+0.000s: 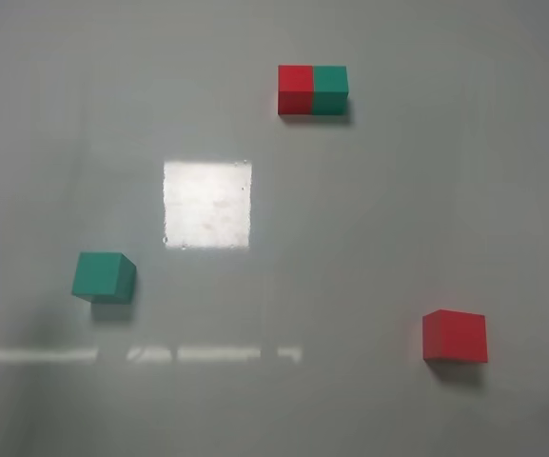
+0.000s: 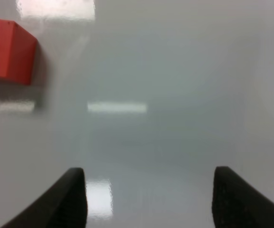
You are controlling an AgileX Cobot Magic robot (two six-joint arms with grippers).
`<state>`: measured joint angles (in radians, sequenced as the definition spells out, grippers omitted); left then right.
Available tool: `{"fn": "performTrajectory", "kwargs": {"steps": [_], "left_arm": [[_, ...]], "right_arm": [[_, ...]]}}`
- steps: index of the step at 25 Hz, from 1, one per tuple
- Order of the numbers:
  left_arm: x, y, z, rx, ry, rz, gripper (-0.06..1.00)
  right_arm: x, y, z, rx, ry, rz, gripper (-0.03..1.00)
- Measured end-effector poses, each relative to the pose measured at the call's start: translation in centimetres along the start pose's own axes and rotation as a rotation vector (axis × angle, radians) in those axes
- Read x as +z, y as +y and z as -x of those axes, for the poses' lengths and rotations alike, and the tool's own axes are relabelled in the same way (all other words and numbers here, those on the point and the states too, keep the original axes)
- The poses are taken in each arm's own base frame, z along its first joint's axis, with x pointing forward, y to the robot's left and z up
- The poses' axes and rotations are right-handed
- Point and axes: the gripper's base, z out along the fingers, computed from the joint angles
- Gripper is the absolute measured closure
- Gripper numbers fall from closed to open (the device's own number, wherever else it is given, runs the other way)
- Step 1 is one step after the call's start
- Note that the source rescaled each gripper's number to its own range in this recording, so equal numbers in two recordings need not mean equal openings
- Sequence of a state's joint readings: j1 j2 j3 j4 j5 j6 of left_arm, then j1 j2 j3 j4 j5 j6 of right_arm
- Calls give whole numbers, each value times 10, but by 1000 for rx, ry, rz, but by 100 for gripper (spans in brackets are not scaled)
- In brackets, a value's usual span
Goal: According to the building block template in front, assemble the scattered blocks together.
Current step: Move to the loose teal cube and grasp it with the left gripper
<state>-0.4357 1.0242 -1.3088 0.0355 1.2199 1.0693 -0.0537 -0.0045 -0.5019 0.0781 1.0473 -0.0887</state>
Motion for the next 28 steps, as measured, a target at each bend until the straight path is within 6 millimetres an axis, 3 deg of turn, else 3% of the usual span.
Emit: {"fn": "performTrajectory", "kwargs": {"steps": [4, 10, 19, 28], "left_arm": [[21, -1, 18, 93, 38, -42, 18], [50, -4, 40, 182, 110, -74, 2], [83, -27, 60, 309, 244, -57, -1], [95, -40, 54, 316, 316, -38, -2]], "right_arm": [[0, 0, 0, 0, 0, 0, 56], [0, 0, 0, 0, 0, 0, 56], [0, 0, 0, 0, 0, 0, 54], [0, 0, 0, 0, 0, 0, 54]]}}
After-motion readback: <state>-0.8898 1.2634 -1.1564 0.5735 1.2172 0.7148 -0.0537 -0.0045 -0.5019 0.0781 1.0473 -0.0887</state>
